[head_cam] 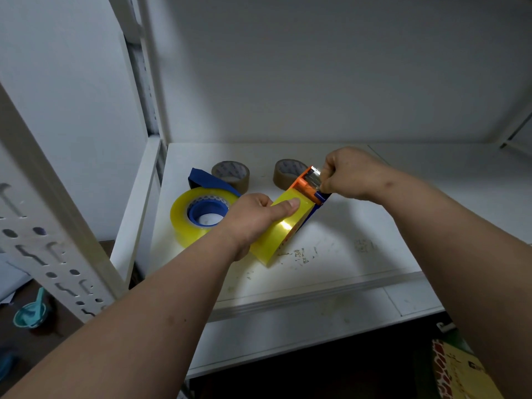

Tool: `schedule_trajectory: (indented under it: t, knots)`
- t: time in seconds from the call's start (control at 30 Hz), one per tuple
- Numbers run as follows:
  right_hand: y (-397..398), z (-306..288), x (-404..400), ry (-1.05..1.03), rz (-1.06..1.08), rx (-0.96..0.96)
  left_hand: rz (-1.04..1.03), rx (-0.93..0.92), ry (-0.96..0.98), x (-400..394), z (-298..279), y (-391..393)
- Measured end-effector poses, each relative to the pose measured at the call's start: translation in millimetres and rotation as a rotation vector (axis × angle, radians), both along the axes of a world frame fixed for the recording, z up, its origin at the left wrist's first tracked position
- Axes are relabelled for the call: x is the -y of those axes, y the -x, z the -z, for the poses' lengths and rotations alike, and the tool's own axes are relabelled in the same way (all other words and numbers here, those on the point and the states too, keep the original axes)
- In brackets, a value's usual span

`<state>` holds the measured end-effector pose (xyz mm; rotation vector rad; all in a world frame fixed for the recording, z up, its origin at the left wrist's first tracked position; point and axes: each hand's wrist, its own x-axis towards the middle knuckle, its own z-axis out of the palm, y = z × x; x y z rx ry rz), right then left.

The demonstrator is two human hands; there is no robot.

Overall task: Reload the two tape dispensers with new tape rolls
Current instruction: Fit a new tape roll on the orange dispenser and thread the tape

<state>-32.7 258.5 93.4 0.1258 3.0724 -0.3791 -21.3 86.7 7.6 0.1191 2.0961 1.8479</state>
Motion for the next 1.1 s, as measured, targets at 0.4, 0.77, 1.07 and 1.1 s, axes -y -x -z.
schedule_trajectory:
  t: [0.4,0.77,1.07,1.1]
  knots:
    - [5.0,-11.9,-8.6,0.188,-0.012,-0.173,-0.048,0.032,0.044,5.4,2.0,5.2]
    - [20.2,-6.3,0.2,0.178,-0.047,-0.206,-0.029,0.051,0.022,10.7,2.9,-0.6]
    - [29.9,-1.2,6.9,0.136,-0.002,-0.206,-0.062,0.097,-0.005,10.4,2.6,-1.7]
    - [29.9,-2.9,7.5,0.140,-0.003,-0.199,-0.063,0.099,-0.004,10.8,3.1,-1.3]
